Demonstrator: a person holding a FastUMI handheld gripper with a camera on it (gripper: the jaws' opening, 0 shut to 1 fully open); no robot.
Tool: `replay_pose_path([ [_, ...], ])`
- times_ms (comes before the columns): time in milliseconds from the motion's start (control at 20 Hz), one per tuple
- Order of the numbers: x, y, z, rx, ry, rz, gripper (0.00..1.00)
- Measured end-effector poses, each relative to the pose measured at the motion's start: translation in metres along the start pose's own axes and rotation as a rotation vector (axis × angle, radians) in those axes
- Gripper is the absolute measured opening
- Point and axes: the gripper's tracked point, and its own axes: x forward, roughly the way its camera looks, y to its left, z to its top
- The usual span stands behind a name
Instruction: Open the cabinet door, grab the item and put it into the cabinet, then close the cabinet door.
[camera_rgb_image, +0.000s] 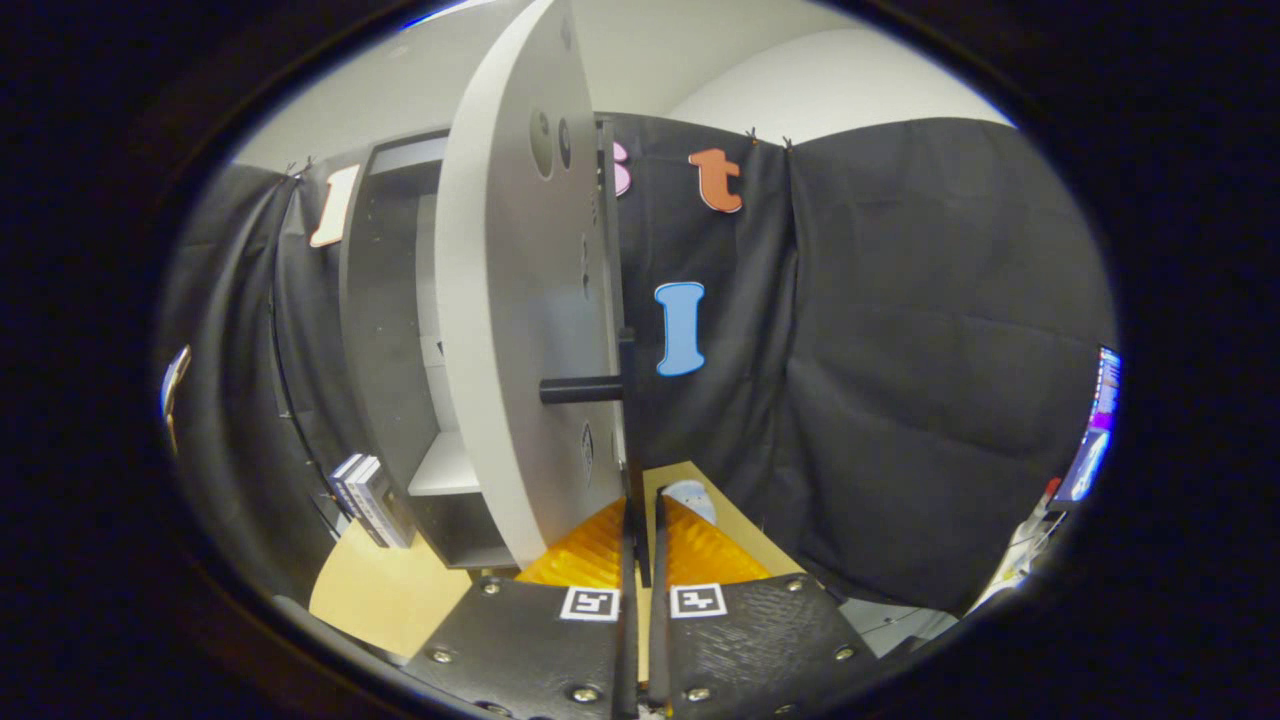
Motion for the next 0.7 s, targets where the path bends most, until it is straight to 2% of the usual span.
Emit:
replay_pose_path([
  [400,-0.006,-0.016,0.000,-0.005,-0.022,-0.029,0.04],
  [700,-0.022,-0.044,-0.004,0.010,-0.036,-0.142,0.04],
])
